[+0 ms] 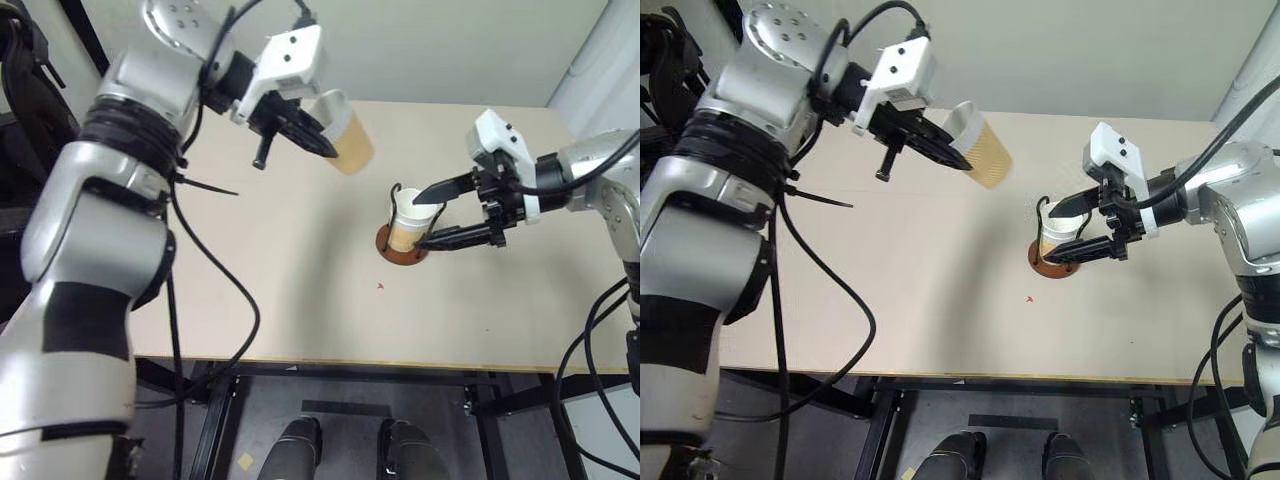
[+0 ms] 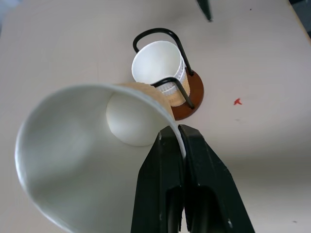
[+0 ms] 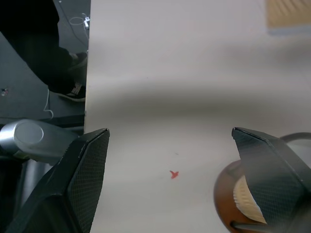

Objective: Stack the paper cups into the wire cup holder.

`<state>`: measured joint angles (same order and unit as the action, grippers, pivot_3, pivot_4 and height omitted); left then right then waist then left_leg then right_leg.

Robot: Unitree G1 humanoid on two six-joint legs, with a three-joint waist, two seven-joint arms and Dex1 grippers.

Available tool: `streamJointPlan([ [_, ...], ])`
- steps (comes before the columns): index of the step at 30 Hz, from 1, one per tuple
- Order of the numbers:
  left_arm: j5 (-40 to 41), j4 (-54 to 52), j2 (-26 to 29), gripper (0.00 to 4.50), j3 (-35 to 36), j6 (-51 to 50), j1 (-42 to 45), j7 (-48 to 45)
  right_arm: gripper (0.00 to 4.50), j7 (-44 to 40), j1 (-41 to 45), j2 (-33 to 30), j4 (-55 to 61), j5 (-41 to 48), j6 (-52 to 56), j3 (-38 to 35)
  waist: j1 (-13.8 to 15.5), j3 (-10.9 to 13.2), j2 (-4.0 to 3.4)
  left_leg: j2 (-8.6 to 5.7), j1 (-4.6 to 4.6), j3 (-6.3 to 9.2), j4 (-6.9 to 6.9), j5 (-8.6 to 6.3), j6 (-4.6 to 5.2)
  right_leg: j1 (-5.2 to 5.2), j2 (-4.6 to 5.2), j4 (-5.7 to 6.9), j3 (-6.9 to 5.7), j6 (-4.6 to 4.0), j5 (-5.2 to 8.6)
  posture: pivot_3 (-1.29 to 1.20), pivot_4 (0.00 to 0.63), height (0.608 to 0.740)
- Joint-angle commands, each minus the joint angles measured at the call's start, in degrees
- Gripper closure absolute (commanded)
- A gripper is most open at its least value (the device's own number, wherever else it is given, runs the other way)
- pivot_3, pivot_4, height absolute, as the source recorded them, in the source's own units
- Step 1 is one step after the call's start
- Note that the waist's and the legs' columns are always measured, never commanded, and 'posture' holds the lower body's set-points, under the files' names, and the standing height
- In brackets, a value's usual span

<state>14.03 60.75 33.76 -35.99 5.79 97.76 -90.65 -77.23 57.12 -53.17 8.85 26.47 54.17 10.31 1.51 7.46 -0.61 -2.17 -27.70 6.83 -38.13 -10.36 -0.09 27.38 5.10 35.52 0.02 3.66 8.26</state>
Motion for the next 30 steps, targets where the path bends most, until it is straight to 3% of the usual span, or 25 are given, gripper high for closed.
streamJointPlan([
  [1, -3.1, 4.2, -2.9, 4.43, 4.3, 5.0, 3.0, -1.8, 0.3, 3.0, -0.9, -2.6, 4.1, 1.6, 2.2, -4.9, 0.0, 0.0, -0.01, -0.09, -0.06, -0.12, -0.03, 0.0, 0.02, 0.01, -0.02, -0.07, 0.01, 0.02, -0.02, 0.0, 0.15, 0.74],
  [11, -11.8, 10.1, -11.3, 4.43, 11.2, 11.4, 4.5, -0.9, 0.3, 8.0, -6.0, -10.1, -1.7, -4.2, -2.5, -6.0, 0.7, 0.0, 0.01, -0.11, -0.4, -0.8, -0.96, -0.68, 1.24, -0.09, 0.17, -0.57, 0.38, 0.8, -0.53, 0.0, 0.15, 0.74],
  [17, -15.6, 11.6, -14.1, 4.43, 13.9, 13.1, 4.8, 0.1, 0.3, 9.3, -7.8, -12.7, -4.6, -5.4, -4.0, -7.4, 0.5, 0.0, 0.02, -0.09, -0.31, -1.28, -1.08, -0.69, 1.5, -0.07, 0.15, -0.59, 0.95, 1.2, -0.75, 0.0, 0.15, 0.74],
  [30, -23.6, 14.7, -18.6, 4.43, 16.6, 15.9, 3.7, 10.9, 0.3, 12.5, -6.0, -13.0, 5.9, 1.8, 4.1, -14.5, 0.3, 0.0, 0.03, -0.21, -0.21, -2.17, -1.15, -0.71, 1.98, 0.05, 0.12, -0.67, 1.73, 1.63, -0.93, 0.0, 0.15, 0.74],
])
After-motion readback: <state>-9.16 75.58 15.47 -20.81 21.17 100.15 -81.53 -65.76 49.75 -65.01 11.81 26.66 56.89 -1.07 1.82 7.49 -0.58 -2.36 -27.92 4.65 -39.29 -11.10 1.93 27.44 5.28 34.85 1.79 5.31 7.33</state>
